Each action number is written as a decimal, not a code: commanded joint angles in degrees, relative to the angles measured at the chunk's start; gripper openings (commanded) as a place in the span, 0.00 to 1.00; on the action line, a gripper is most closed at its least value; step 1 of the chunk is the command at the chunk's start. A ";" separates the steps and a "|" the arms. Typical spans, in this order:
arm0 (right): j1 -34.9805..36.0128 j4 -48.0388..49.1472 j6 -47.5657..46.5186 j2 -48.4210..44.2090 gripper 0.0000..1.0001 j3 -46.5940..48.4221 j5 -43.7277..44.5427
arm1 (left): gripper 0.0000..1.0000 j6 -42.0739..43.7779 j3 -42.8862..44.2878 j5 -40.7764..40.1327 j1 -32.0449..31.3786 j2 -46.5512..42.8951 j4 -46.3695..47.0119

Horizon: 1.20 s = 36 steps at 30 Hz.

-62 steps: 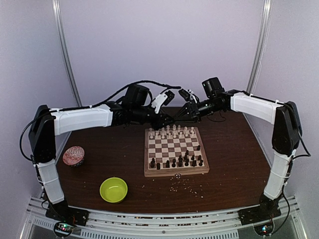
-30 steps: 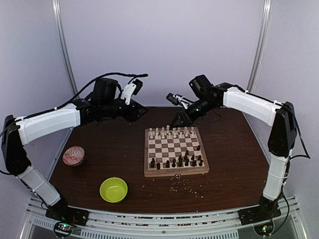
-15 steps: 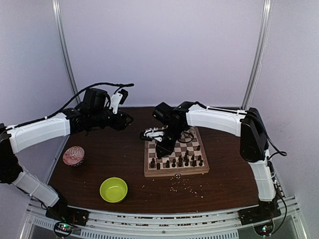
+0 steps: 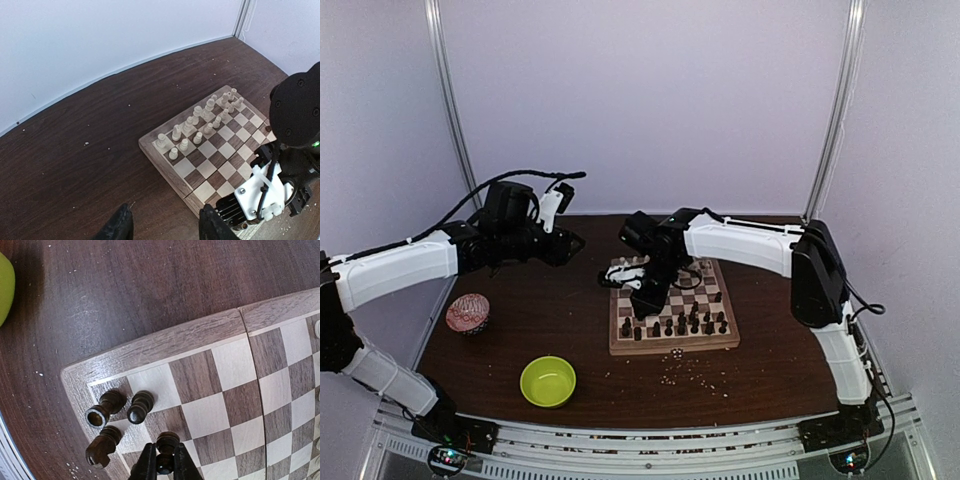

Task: Set up the chess pieces on the board
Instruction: Place the pawn at g7, then pick up the pawn from the chessboard.

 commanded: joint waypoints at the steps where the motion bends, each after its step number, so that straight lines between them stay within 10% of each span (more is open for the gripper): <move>1: -0.03 -0.84 0.02 1.95 0.12 2.29 0.95 | 0.48 -0.53 0.07 0.00 0.45 -0.39 2.09; 17: -3.78 -1.85 2.05 -5.17 0.31 3.21 -2.32 | 0.48 -0.38 1.51 1.15 0.45 1.94 1.67; 36: -14.19 2.55 0.81 -14.27 0.31 -19.83 3.18 | 0.48 -0.71 4.63 3.10 0.40 6.30 1.23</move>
